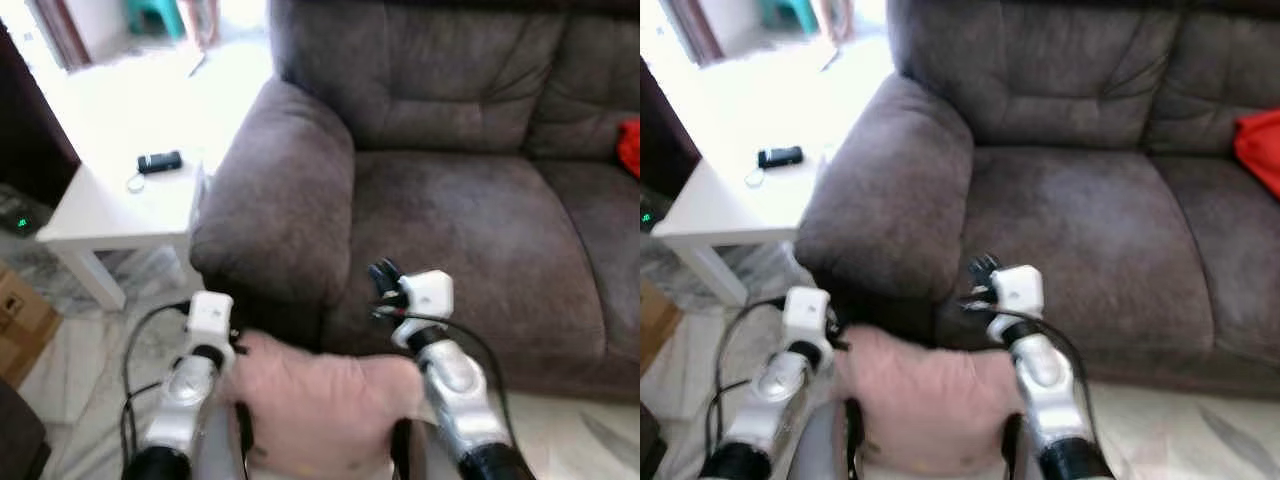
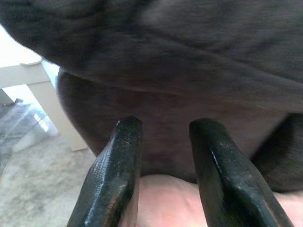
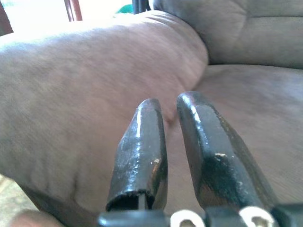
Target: Move the pillow to the sofa from floor
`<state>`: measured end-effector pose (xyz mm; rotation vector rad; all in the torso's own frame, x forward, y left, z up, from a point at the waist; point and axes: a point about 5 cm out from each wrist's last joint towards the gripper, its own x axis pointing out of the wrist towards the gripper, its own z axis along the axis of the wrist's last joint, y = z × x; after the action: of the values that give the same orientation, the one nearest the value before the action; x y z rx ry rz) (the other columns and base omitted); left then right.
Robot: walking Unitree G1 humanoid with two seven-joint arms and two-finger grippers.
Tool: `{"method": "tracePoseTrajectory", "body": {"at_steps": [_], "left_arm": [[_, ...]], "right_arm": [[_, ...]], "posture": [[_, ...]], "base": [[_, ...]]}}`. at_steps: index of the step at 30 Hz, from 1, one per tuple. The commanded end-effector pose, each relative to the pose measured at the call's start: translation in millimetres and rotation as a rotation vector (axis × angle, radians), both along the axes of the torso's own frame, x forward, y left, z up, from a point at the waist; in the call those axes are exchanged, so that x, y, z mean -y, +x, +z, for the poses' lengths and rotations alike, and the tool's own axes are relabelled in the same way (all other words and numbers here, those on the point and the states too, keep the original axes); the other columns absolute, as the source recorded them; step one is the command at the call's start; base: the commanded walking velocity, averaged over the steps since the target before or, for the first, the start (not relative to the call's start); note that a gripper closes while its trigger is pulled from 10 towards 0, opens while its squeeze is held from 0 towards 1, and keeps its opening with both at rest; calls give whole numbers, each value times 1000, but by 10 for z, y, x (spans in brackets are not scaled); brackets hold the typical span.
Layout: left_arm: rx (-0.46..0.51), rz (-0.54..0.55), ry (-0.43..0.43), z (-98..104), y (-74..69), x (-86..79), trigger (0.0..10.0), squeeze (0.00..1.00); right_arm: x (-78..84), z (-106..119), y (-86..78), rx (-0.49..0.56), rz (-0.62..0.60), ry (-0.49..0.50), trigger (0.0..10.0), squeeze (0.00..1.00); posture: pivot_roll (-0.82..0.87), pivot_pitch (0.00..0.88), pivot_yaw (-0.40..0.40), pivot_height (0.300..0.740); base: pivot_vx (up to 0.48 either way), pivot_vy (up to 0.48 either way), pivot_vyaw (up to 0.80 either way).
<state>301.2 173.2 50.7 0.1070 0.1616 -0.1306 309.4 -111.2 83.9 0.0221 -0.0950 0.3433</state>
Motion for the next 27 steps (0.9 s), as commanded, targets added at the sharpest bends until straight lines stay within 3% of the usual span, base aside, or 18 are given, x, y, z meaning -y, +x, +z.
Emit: {"method": "tracePoseTrajectory", "body": {"at_steps": [1, 8, 10, 13, 16, 22, 27], "left_arm": [[-23, 2, 7, -47, -31, -27, 10000, 0], [-75, -29, 25, -108, -55, -9, 10000, 0], [-151, -25, -5, -182, -77, -23, 10000, 0], [-215, 91, 8, -240, -73, -183, 10000, 0], [-215, 175, -22, -229, -50, -323, 10000, 0], [-214, 208, -74, -176, 34, -444, 10000, 0], [-208, 159, -133, -110, 132, -435, 10000, 0]], "right_arm": [[-53, -10, -17, -4, 24, -8, 10000, 0], [-61, -22, -33, -8, 31, -8, 10000, 0], [-61, -26, -47, -10, 36, -8, 10000, 0], [-60, -11, -51, -7, 39, -11, 10000, 0], [-65, 42, -43, 7, 49, -12, 10000, 0], [-83, 185, -42, 49, 67, -1, 10000, 0], [-85, 266, -75, 58, 74, 12, 10000, 0]], "posture": [[141, 61, -33, 459], [139, 64, -31, 459], [138, 73, -32, 459], [135, 87, -35, 459], [130, 101, -40, 459], [108, 143, -52, 459], [94, 181, -53, 459]], "base": [[0, 0, 0], [0, 0, 0], [0, 0, 0], [0, 0, 0], [0, 0, 0], [0, 0, 0], [0, 0, 0]]}}
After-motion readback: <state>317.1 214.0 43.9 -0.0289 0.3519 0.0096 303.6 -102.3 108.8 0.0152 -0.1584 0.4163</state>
